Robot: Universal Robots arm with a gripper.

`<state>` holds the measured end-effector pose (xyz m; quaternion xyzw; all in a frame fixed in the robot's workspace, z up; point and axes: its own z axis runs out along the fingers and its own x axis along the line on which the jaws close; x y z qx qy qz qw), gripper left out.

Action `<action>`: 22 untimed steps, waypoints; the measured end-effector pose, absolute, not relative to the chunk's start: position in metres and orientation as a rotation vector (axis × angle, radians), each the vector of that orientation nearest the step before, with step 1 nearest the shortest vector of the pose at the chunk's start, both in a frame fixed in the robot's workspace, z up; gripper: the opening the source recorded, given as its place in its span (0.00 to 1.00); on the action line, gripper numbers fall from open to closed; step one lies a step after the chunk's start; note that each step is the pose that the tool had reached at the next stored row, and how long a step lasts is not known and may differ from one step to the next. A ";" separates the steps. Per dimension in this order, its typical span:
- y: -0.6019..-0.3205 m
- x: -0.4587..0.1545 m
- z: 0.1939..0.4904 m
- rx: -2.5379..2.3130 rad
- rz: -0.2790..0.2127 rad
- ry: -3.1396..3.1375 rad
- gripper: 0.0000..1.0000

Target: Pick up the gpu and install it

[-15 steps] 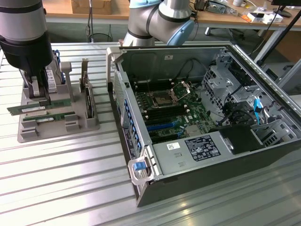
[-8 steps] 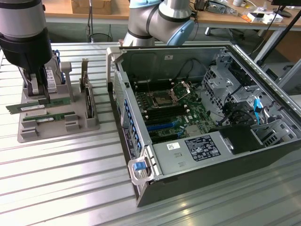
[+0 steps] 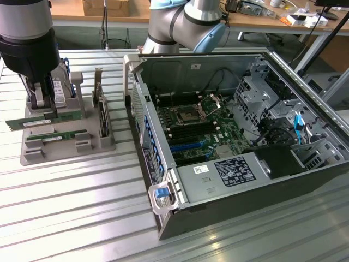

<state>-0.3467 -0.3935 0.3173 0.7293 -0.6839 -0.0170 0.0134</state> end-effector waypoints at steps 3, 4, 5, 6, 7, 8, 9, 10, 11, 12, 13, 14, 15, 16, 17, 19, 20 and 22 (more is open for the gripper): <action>-0.393 -0.347 0.320 2.272 -0.053 -2.130 0.13; -0.393 -0.347 0.321 2.272 -0.053 -2.130 0.13; -0.393 -0.347 0.321 2.272 -0.053 -2.130 0.13; -0.393 -0.347 0.322 2.272 -0.053 -2.130 0.13; -0.393 -0.347 0.323 2.272 -0.053 -2.130 0.13; -0.393 -0.347 0.324 2.272 -0.053 -2.130 0.13; -0.393 -0.347 0.325 2.272 -0.053 -2.130 0.13; -0.393 -0.347 0.326 2.272 -0.053 -2.130 0.13; -0.393 -0.347 0.326 2.272 -0.053 -2.130 0.13; -0.393 -0.347 0.327 2.272 -0.053 -2.130 0.13; -0.393 -0.347 0.327 2.272 -0.053 -2.130 0.13; -0.393 -0.347 0.328 2.272 -0.053 -2.130 0.13; -0.393 -0.347 0.328 2.272 -0.053 -2.130 0.13; -0.393 -0.347 0.328 2.272 -0.053 -2.130 0.13; -0.393 -0.347 0.329 2.272 -0.053 -2.130 0.13; -0.393 -0.347 0.329 2.272 -0.053 -2.130 0.13; -0.393 -0.347 0.330 2.272 -0.053 -2.130 0.13; -0.393 -0.347 0.331 2.272 -0.053 -2.130 0.13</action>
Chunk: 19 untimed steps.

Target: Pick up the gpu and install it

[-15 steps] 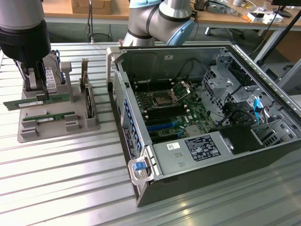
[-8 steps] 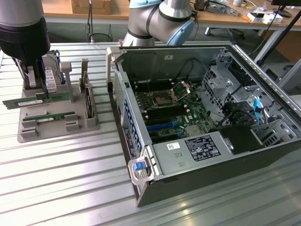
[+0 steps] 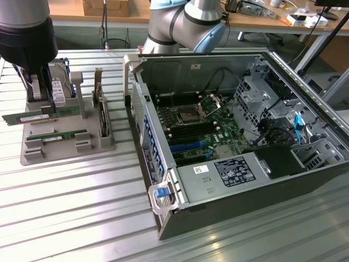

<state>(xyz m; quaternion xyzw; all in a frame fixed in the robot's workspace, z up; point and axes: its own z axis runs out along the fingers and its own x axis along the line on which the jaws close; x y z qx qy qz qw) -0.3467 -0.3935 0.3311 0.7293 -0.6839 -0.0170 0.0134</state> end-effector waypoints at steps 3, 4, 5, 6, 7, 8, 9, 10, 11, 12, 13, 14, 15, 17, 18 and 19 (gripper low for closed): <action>-0.393 -0.347 0.333 2.272 -0.053 -2.130 0.13; -0.393 -0.347 0.333 2.272 -0.053 -2.130 0.13; -0.393 -0.347 0.333 2.272 -0.053 -2.130 0.13; -0.393 -0.347 0.334 2.272 -0.053 -2.130 0.13; -0.393 -0.347 0.334 2.272 -0.053 -2.130 0.13; -0.393 -0.347 0.334 2.272 -0.053 -2.130 0.13; -0.393 -0.347 0.335 2.272 -0.053 -2.130 0.13; -0.393 -0.347 0.336 2.272 -0.053 -2.130 0.13; -0.393 -0.347 0.336 2.272 -0.053 -2.130 0.13; -0.393 -0.347 0.337 2.272 -0.053 -2.130 0.13; -0.393 -0.347 0.337 2.272 -0.053 -2.130 0.13; -0.393 -0.347 0.338 2.272 -0.053 -2.130 0.13; -0.393 -0.347 0.338 2.272 -0.053 -2.130 0.13; -0.393 -0.347 0.339 2.272 -0.053 -2.130 0.13; -0.393 -0.347 0.340 2.272 -0.053 -2.130 0.13; -0.393 -0.347 0.341 2.272 -0.053 -2.130 0.13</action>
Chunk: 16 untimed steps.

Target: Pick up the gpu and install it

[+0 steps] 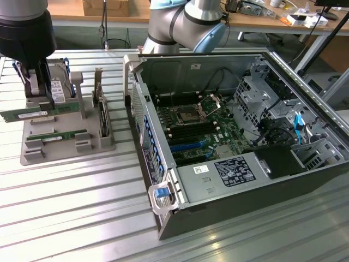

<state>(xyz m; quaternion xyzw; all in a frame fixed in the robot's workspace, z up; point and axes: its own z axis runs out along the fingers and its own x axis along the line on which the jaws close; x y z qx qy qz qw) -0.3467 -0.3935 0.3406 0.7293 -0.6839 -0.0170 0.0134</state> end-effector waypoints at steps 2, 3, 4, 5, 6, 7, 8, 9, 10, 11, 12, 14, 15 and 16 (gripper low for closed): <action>-0.393 -0.347 0.341 2.272 -0.053 -2.130 0.13; -0.393 -0.347 0.342 2.272 -0.053 -2.130 0.13; -0.393 -0.347 0.343 2.272 -0.053 -2.130 0.13; -0.393 -0.347 0.344 2.272 -0.053 -2.130 0.13; -0.393 -0.347 0.344 2.272 -0.053 -2.130 0.13; -0.393 -0.347 0.345 2.272 -0.053 -2.130 0.13; -0.393 -0.347 0.345 2.272 -0.053 -2.130 0.13; -0.393 -0.347 0.346 2.272 -0.053 -2.130 0.13; -0.393 -0.347 0.346 2.272 -0.053 -2.130 0.13; -0.393 -0.347 0.347 2.272 -0.053 -2.130 0.13; -0.393 -0.347 0.348 2.272 -0.053 -2.130 0.13; -0.393 -0.347 0.350 2.272 -0.053 -2.130 0.13; -0.393 -0.347 0.350 2.272 -0.053 -2.130 0.13; -0.393 -0.347 0.351 2.272 -0.053 -2.130 0.13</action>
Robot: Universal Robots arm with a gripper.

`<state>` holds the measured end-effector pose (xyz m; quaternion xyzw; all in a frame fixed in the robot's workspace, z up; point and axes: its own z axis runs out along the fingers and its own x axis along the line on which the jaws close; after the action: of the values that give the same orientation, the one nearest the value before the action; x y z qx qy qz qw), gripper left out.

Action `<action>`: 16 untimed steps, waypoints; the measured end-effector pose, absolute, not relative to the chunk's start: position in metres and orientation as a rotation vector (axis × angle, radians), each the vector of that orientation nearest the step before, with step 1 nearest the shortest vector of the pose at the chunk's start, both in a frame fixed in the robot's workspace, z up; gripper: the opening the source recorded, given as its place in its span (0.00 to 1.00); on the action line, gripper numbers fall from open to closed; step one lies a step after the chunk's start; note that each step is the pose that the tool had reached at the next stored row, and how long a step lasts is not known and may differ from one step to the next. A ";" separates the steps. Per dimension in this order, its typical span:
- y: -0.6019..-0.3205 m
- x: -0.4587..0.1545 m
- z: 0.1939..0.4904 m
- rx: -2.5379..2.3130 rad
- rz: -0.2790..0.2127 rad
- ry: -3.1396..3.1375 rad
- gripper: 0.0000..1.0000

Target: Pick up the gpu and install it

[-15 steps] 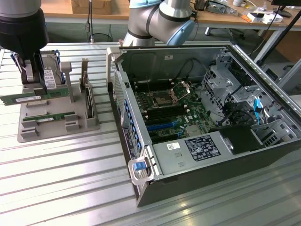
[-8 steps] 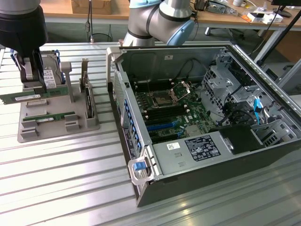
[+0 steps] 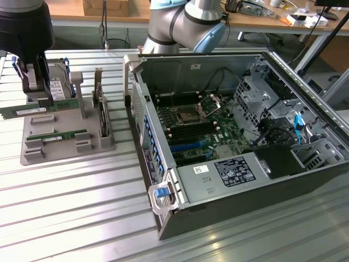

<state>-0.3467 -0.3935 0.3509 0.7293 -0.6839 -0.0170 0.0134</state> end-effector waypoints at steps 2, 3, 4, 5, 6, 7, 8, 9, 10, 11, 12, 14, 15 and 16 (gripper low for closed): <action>-0.393 -0.347 0.352 2.272 -0.053 -2.130 0.13; -0.393 -0.347 0.353 2.272 -0.053 -2.130 0.13; -0.393 -0.347 0.354 2.272 -0.053 -2.130 0.13; -0.393 -0.347 0.354 2.272 -0.053 -2.130 0.13; -0.393 -0.347 0.355 2.272 -0.053 -2.130 0.13; -0.393 -0.347 0.356 2.272 -0.053 -2.130 0.13; -0.393 -0.347 0.357 2.272 -0.053 -2.130 0.13; -0.393 -0.347 0.357 2.272 -0.053 -2.130 0.13; -0.393 -0.347 0.357 2.272 -0.053 -2.130 0.13; -0.393 -0.347 0.358 2.272 -0.053 -2.130 0.13; -0.393 -0.347 0.359 2.272 -0.053 -2.130 0.13; -0.393 -0.347 0.360 2.272 -0.053 -2.130 0.13; -0.393 -0.347 0.360 2.272 -0.053 -2.130 0.13; -0.393 -0.347 0.361 2.272 -0.053 -2.130 0.13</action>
<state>-0.3466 -0.3935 0.3609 0.7293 -0.6839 -0.0170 0.0134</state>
